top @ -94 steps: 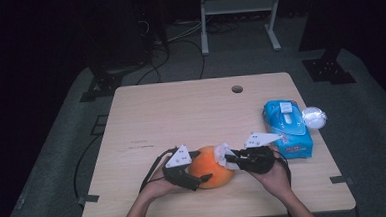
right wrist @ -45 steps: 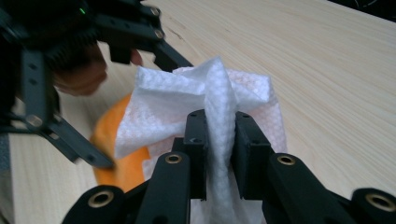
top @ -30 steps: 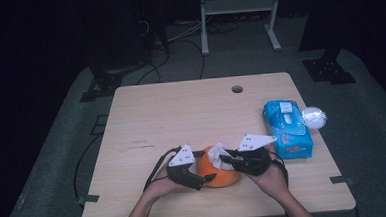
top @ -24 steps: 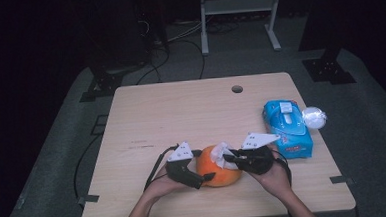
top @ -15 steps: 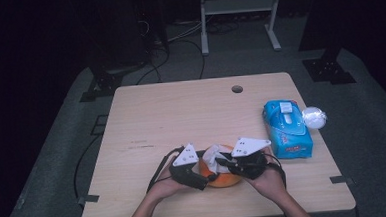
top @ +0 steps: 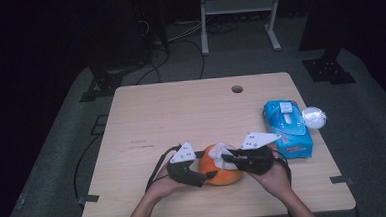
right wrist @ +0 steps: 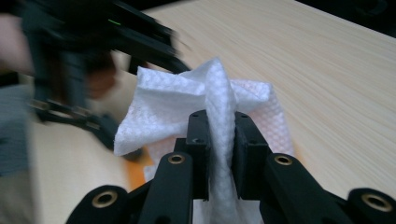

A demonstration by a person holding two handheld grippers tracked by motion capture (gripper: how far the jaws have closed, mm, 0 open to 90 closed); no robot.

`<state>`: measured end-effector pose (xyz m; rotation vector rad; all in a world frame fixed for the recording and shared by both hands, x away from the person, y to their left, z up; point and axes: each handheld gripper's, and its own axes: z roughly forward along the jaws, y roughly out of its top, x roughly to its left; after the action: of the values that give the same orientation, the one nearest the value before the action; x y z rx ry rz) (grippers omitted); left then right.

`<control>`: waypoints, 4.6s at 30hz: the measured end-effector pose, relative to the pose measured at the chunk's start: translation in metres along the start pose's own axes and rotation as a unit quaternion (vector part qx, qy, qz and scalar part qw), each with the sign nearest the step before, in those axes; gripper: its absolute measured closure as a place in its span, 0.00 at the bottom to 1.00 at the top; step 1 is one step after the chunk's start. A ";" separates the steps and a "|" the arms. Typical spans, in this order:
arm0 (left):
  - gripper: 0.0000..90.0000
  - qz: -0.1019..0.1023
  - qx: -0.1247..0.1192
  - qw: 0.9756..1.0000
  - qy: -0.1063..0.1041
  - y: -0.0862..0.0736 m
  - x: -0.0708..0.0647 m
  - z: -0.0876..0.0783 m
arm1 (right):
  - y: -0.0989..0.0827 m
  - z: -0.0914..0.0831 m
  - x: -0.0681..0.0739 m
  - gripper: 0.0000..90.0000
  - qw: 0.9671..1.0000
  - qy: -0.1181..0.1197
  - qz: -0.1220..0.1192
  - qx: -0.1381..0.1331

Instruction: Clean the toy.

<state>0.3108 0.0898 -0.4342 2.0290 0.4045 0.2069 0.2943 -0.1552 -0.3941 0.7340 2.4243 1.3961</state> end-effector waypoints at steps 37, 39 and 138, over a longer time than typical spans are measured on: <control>0.14 -0.045 0.014 0.999 -0.025 -0.007 0.003 0.004 | -0.012 -0.003 -0.016 0.87 0.999 0.001 0.037 0.025; 0.22 -0.036 0.010 0.999 -0.017 -0.008 0.001 0.004 | -0.011 -0.002 -0.013 0.86 0.999 -0.001 0.029 0.030; 0.14 0.034 0.010 0.999 -0.003 0.003 -0.020 0.014 | -0.008 -0.008 -0.001 0.87 1.000 -0.008 -0.005 0.030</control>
<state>0.2969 0.0697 -0.4371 2.0646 0.3344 0.2398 0.2887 -0.1649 -0.3971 0.7416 2.4639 1.3141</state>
